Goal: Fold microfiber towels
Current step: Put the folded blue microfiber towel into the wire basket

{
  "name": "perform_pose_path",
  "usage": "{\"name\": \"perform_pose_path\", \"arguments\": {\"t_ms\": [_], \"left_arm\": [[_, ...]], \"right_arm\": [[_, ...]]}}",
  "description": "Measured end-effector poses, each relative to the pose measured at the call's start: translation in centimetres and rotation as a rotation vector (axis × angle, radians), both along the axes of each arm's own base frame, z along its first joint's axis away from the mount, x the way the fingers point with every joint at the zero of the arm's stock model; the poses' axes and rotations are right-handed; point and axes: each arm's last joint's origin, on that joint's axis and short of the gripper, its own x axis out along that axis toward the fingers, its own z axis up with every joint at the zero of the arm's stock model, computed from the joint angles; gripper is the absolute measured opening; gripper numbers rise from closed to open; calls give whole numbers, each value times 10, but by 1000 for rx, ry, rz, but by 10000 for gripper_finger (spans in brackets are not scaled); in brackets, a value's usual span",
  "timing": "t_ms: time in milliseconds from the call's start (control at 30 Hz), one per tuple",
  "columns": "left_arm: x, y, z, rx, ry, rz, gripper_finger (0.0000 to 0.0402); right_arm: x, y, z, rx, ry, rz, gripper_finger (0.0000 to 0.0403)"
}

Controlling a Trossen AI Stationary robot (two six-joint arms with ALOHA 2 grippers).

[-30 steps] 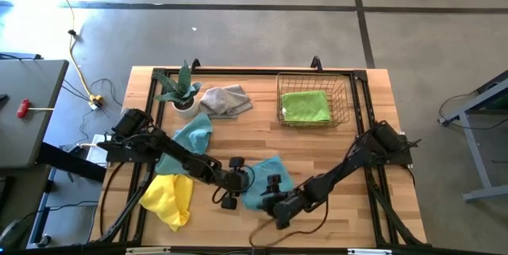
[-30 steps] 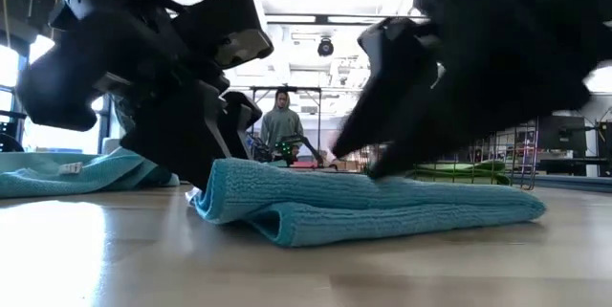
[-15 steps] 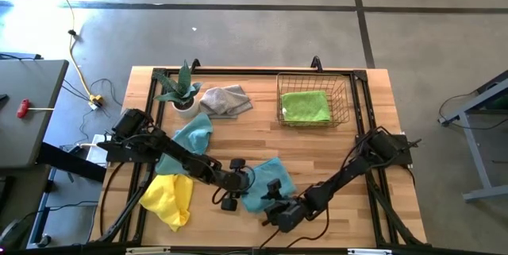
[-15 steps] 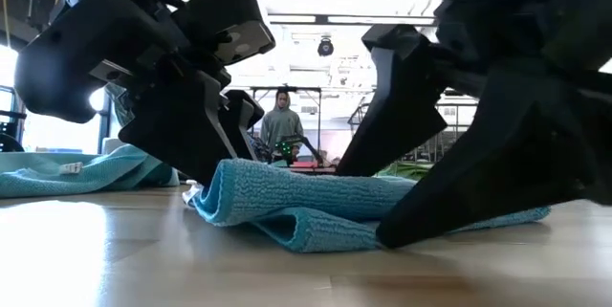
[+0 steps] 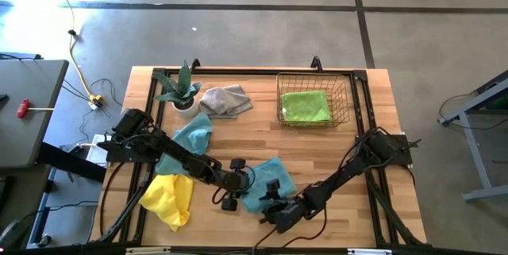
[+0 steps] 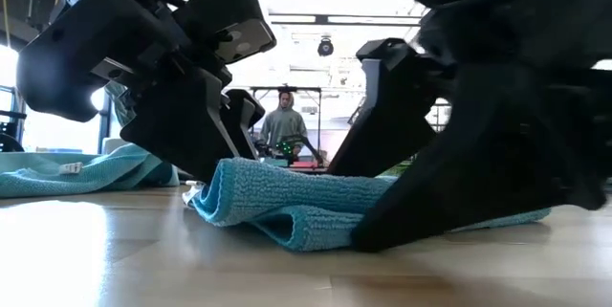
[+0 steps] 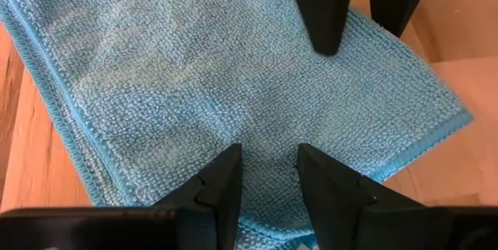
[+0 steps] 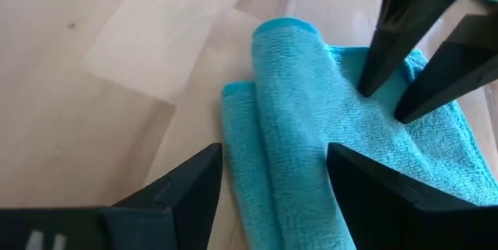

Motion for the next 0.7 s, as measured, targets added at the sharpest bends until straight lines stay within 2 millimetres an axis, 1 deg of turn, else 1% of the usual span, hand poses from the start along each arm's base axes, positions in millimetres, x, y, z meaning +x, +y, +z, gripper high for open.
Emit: {"name": "perform_pose_path", "arguments": {"t_ms": [233, 300, 367, 500, 700], "left_arm": [[2, -1, 2, -9, -29, 0, 117], [3, -1, 3, -11, -37, 0, 117], [3, -1, 3, -15, -47, 0, 117], [3, -2, 3, -32, -41, -17, 117], [2, -2, 4, -49, -34, -38, 117]], "right_arm": [[6, -9, 0, -4, -3, -36, 226], [6, -10, 0, -3, -2, -41, 221], [7, -11, -1, 15, -2, -62, 206], [6, -11, -2, 81, 13, -89, 153], [6, -9, -2, 184, 34, -132, 38]]}}
